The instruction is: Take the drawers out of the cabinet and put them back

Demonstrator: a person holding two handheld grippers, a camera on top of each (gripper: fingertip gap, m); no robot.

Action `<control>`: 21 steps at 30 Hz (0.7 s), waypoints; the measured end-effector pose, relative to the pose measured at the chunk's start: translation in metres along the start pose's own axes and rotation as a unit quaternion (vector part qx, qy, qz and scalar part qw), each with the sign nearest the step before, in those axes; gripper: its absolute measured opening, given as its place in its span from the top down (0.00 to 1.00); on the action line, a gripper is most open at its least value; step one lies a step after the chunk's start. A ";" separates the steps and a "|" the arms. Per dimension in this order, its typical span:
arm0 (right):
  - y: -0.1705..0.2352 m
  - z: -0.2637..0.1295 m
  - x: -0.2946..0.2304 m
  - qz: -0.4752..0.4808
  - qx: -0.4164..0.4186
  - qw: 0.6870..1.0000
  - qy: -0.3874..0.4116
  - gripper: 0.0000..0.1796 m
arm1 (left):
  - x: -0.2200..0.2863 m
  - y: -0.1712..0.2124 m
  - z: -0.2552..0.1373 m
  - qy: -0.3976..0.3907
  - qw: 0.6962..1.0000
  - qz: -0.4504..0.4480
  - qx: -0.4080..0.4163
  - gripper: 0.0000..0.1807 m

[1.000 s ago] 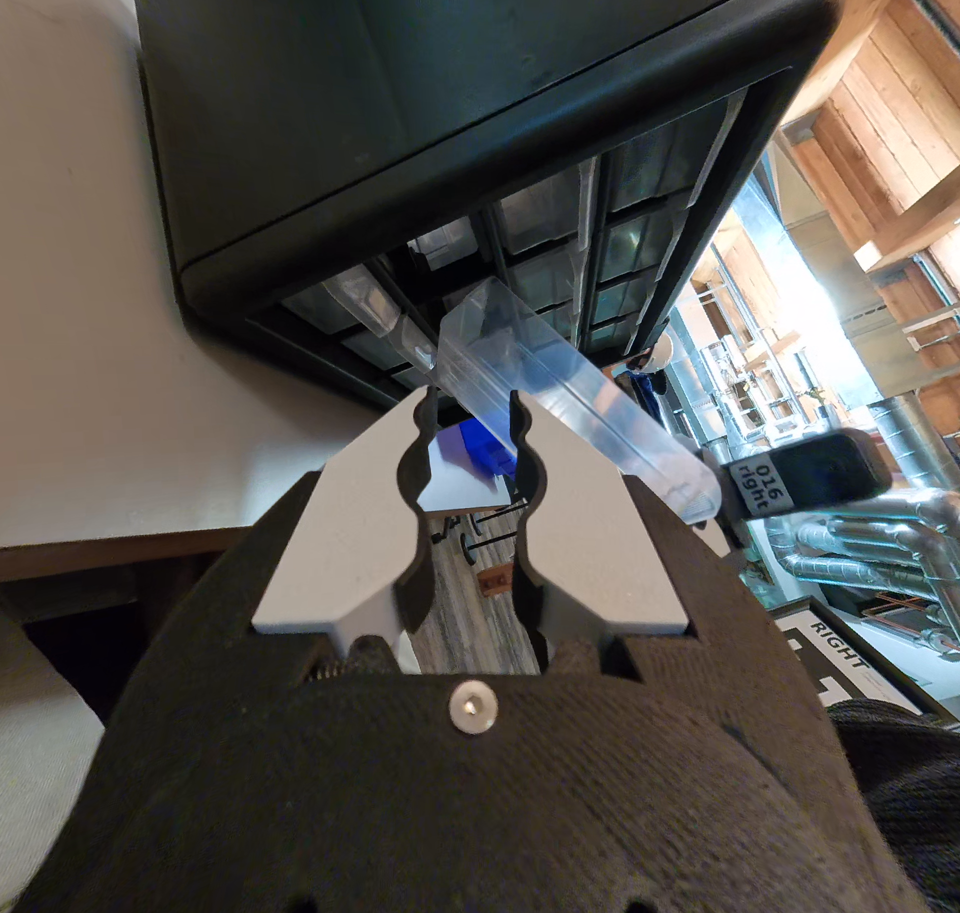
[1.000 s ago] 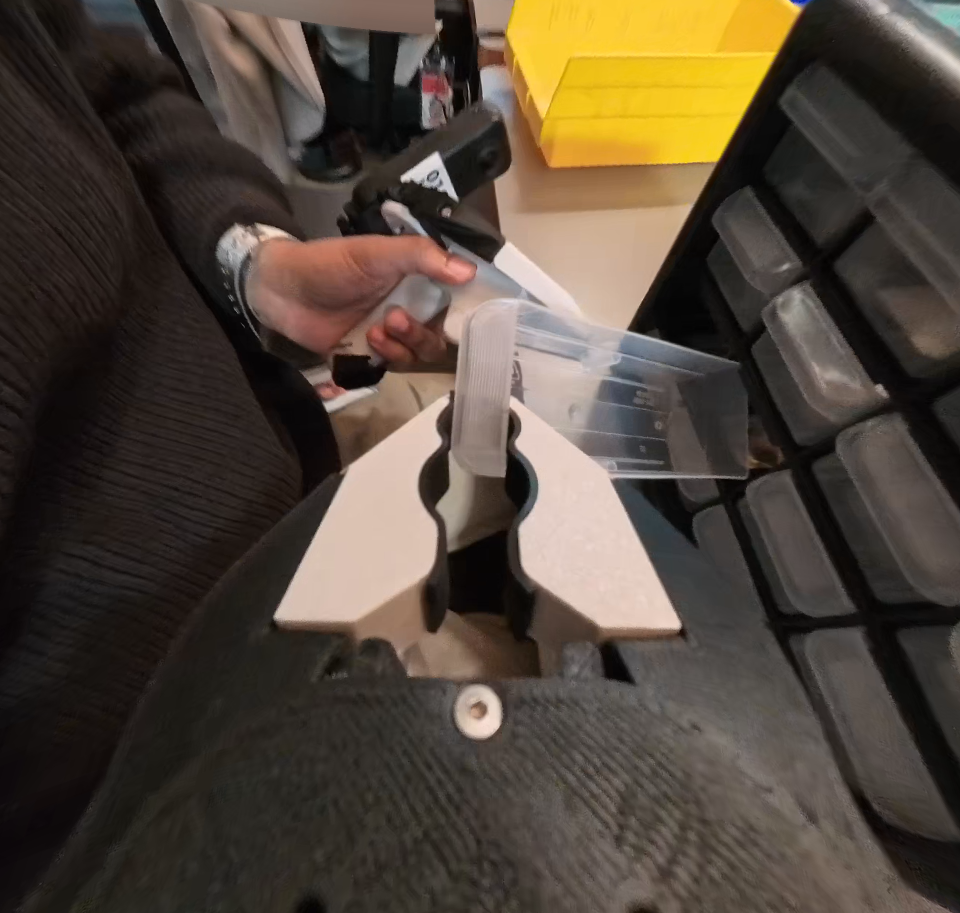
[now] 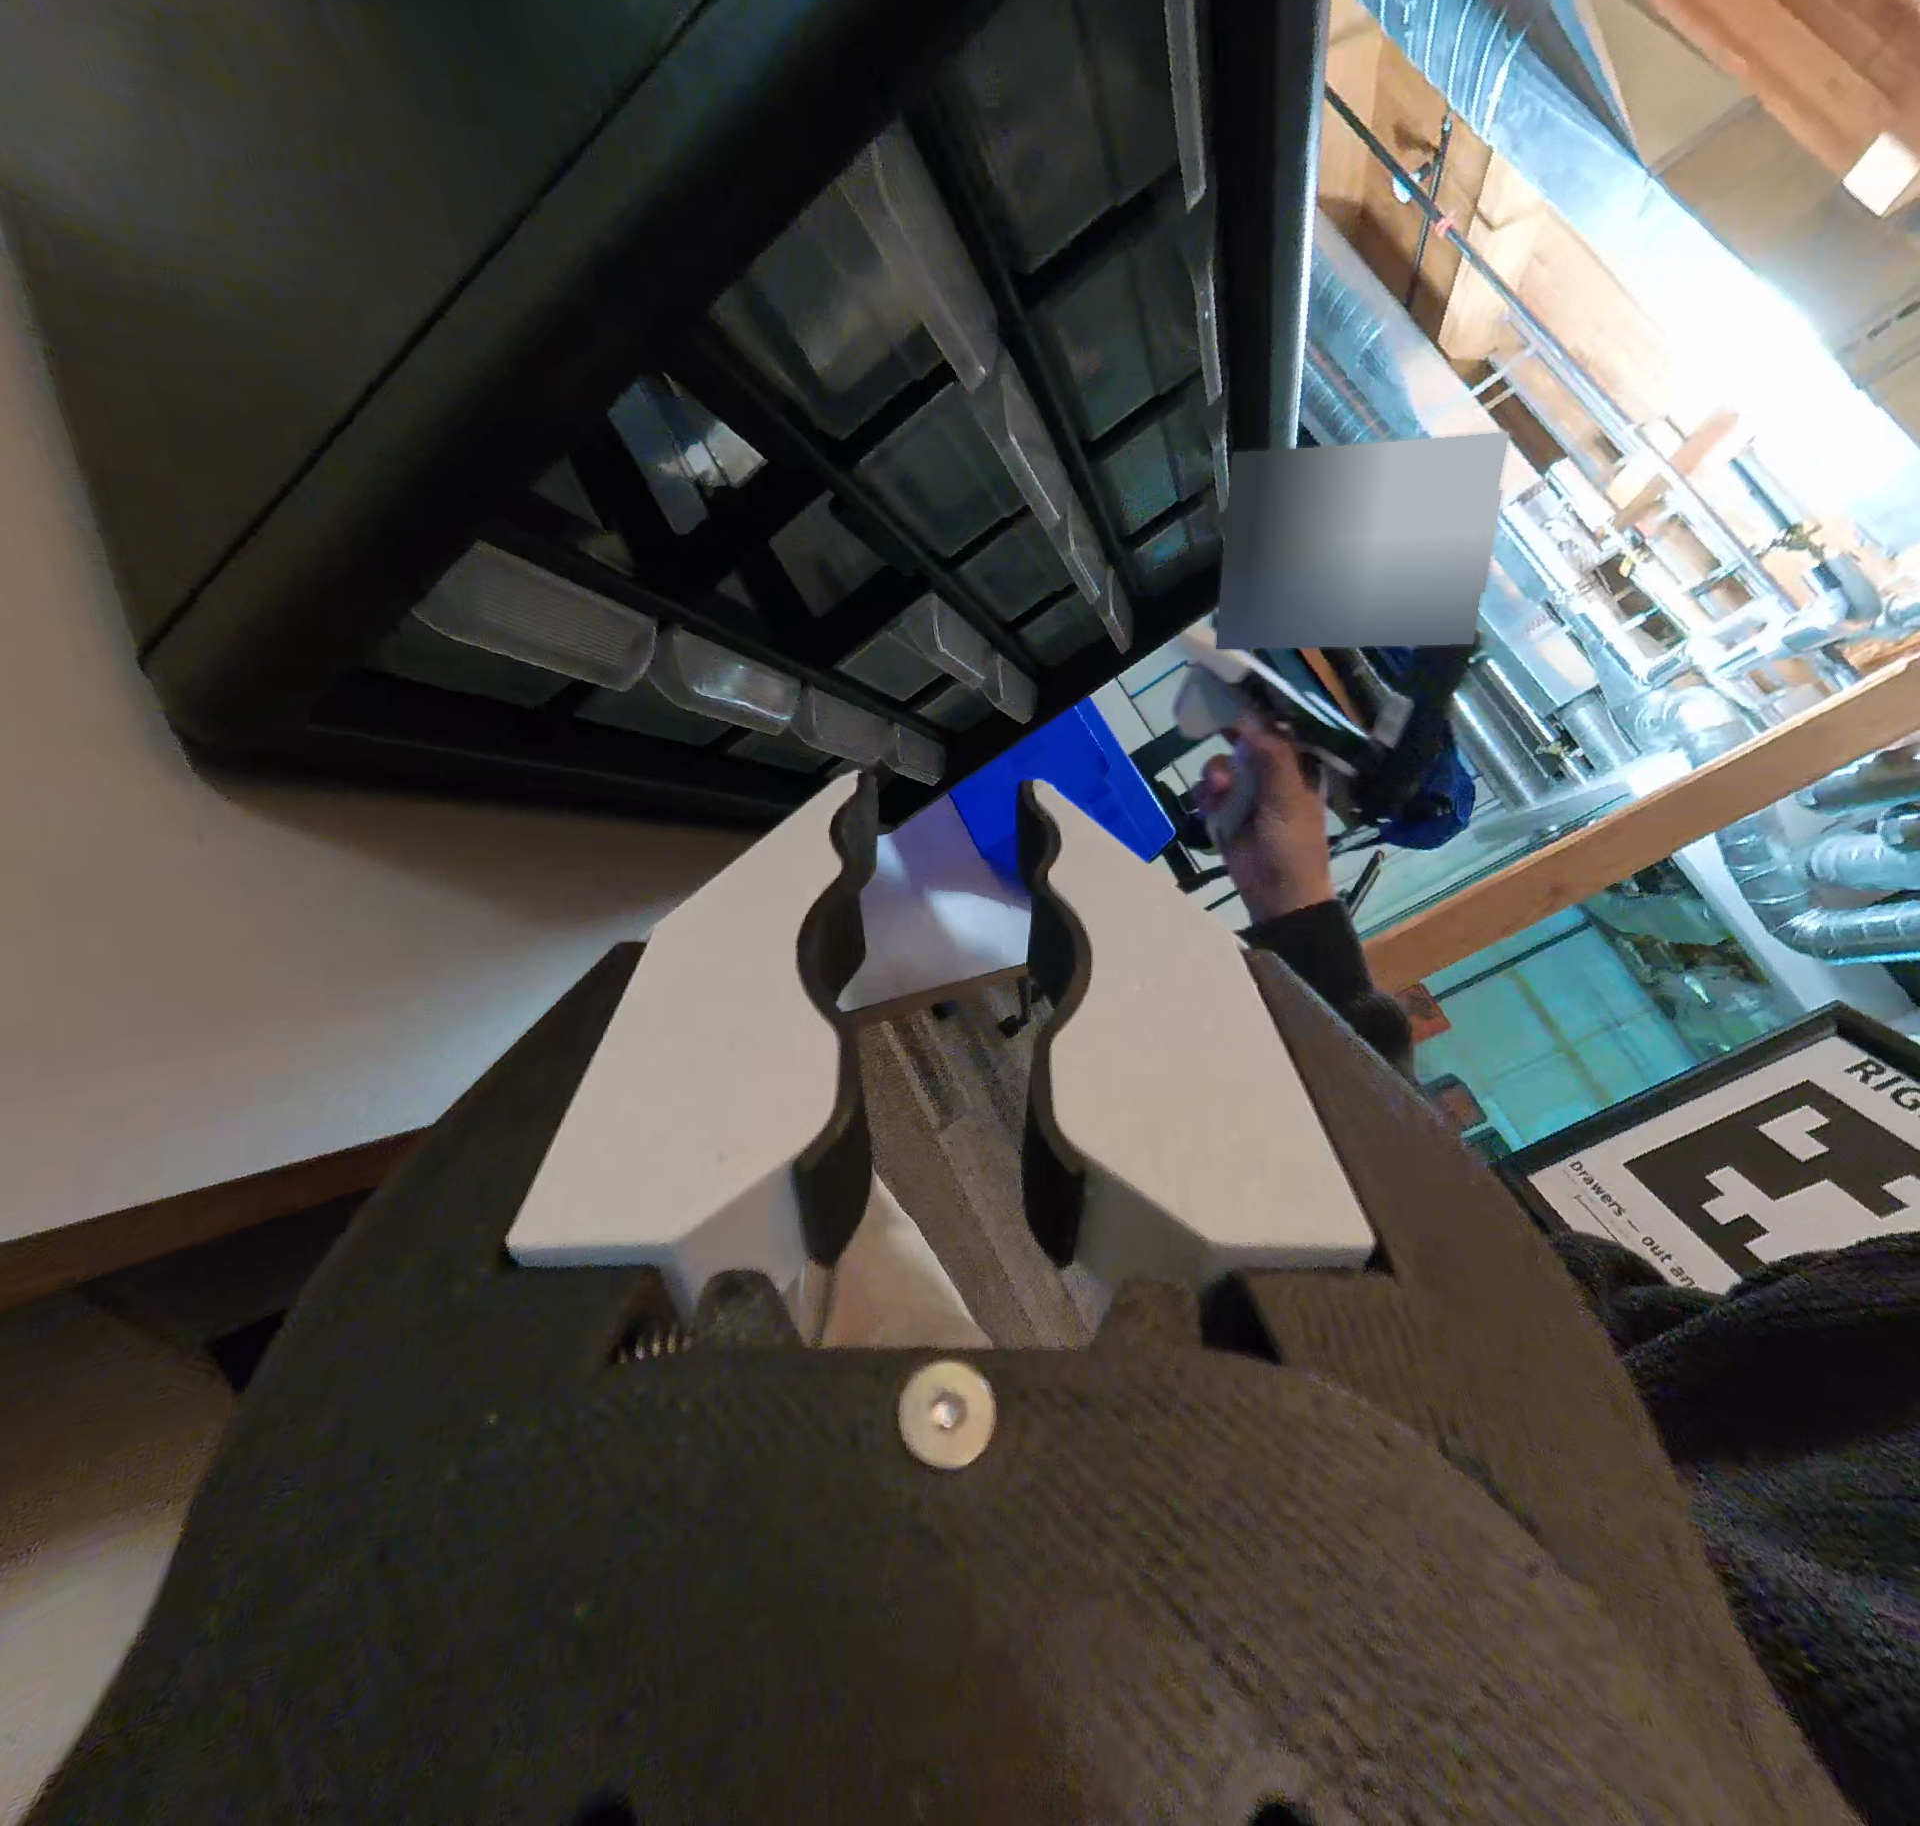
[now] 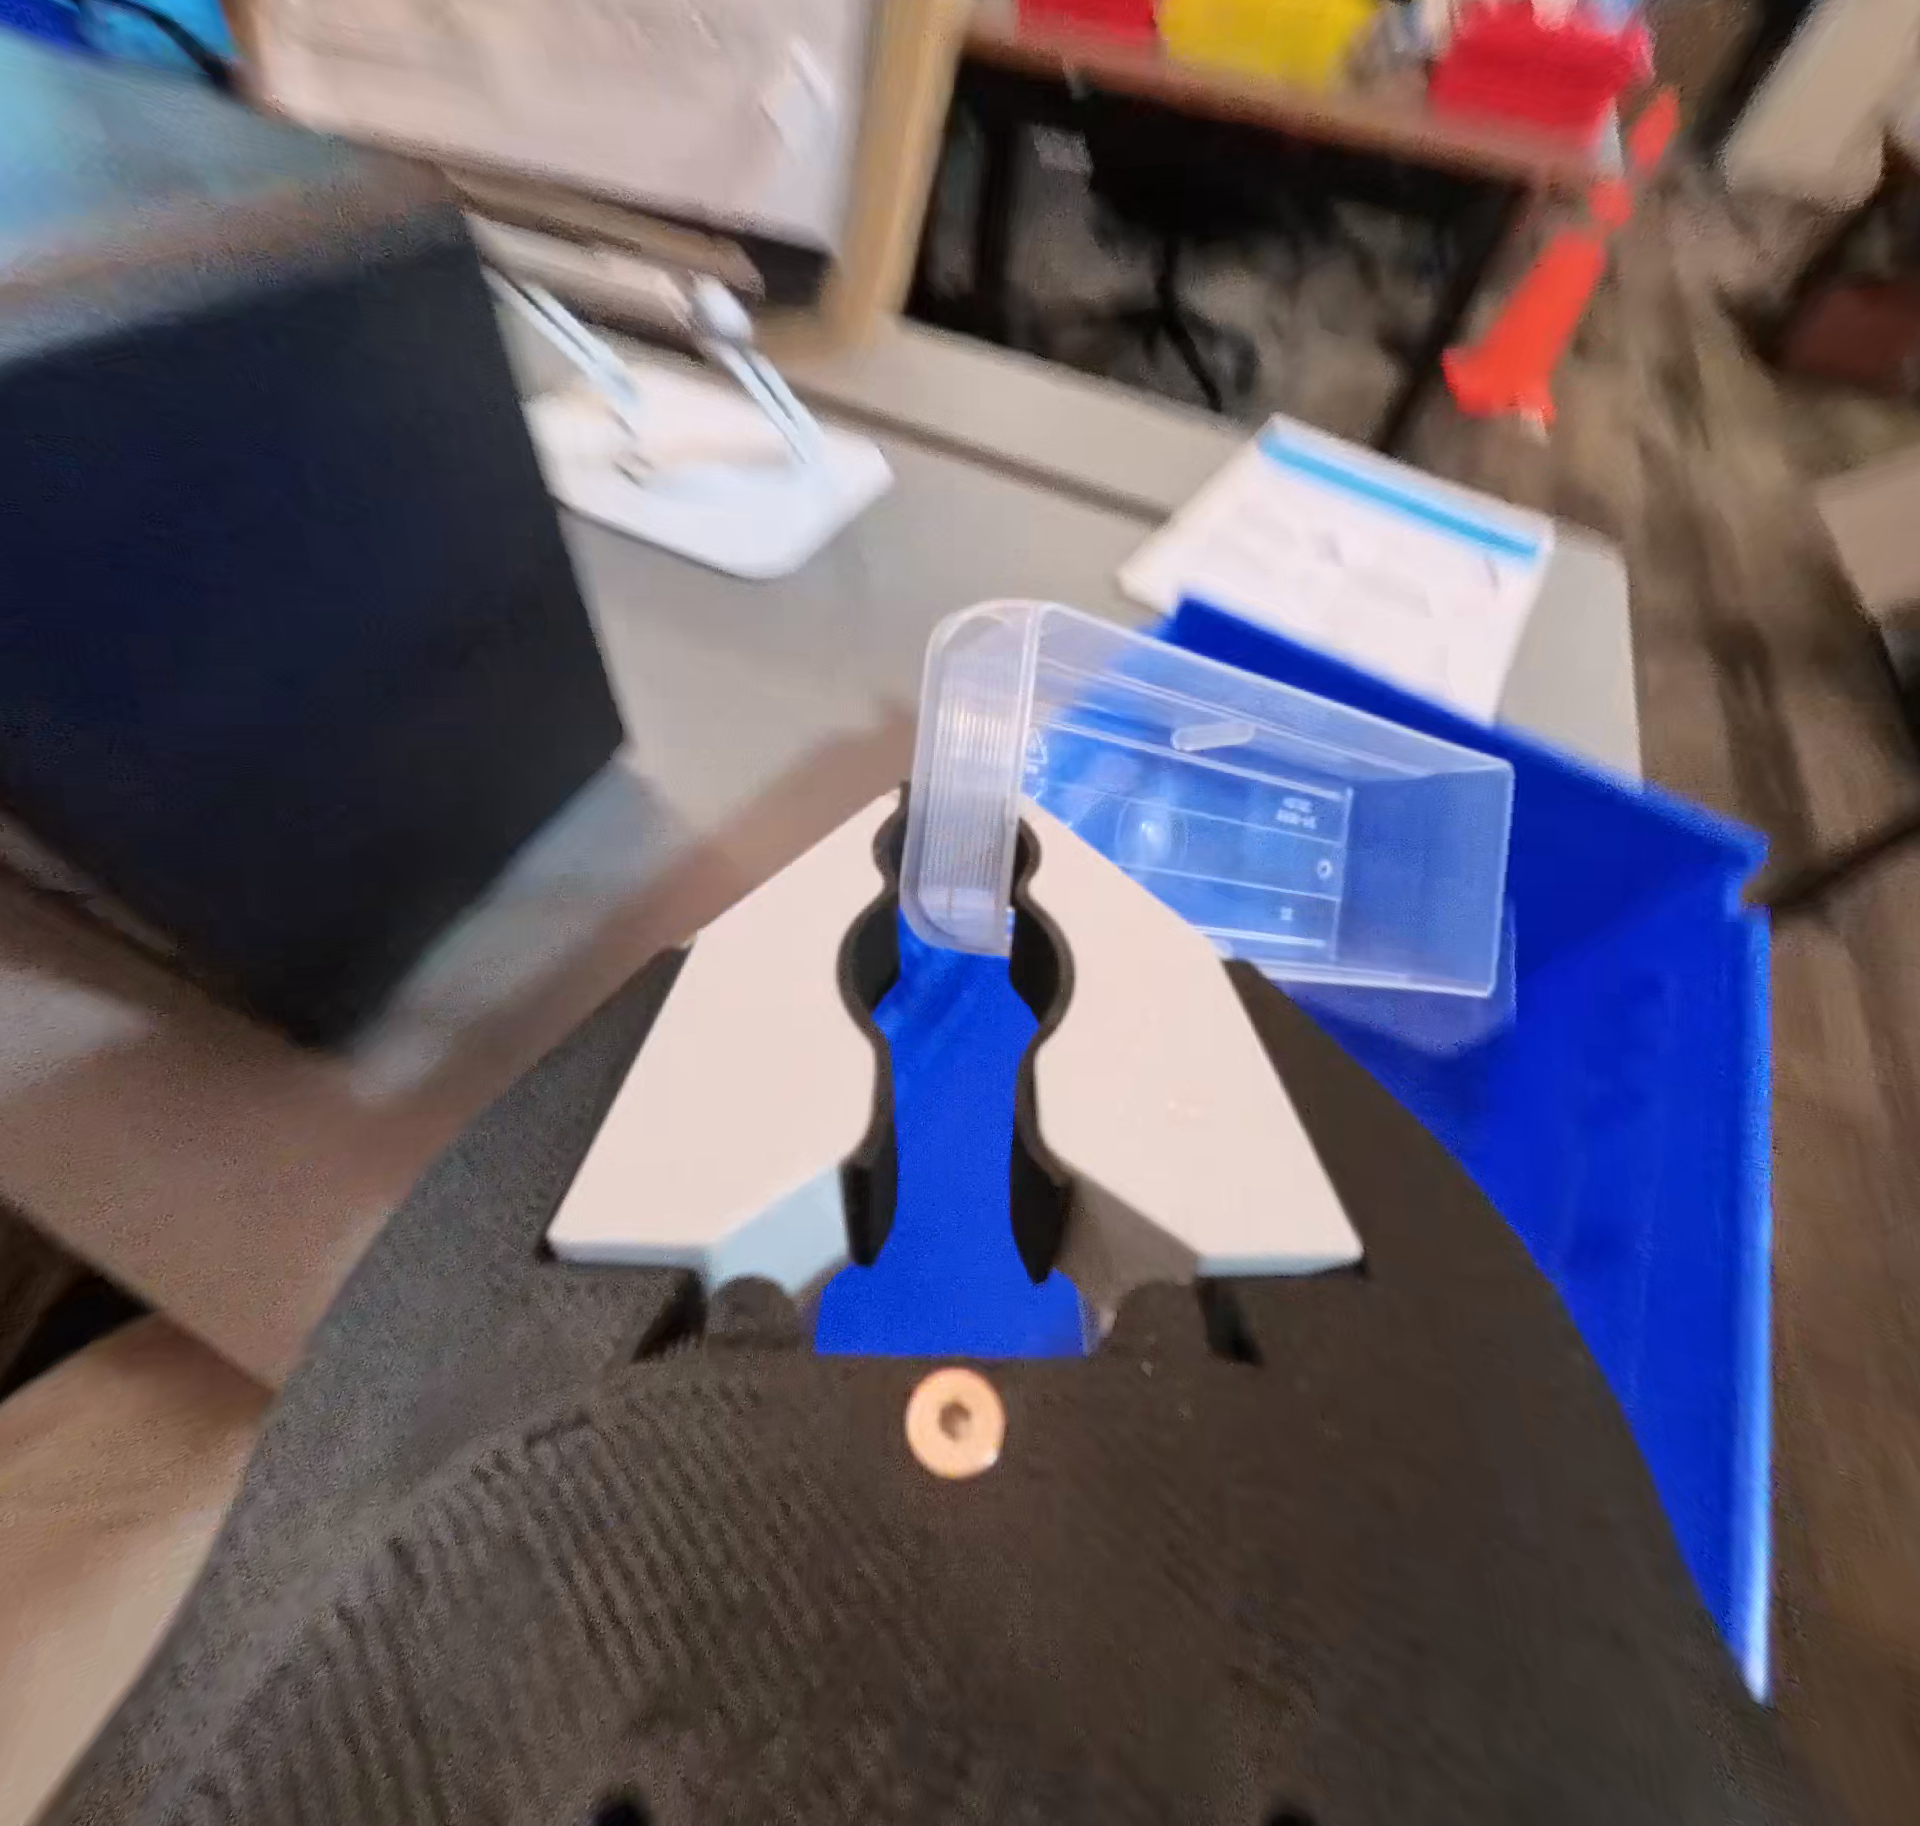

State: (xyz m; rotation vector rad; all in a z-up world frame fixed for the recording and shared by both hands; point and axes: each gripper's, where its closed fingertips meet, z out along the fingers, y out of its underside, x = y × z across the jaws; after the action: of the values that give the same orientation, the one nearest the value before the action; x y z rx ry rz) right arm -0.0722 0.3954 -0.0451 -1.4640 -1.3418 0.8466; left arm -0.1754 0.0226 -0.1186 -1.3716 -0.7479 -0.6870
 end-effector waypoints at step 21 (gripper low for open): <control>0.138 0.101 0.057 0.056 -0.350 0.931 0.082 0.91 | -0.007 0.023 0.012 0.002 0.998 -0.035 -0.046 0.86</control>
State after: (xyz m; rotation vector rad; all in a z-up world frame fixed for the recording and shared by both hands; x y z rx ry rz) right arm -0.1117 0.4762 -0.2010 -2.1210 -1.5183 0.2924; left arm -0.1618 0.0363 -0.1374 -1.4333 -0.7712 -0.7868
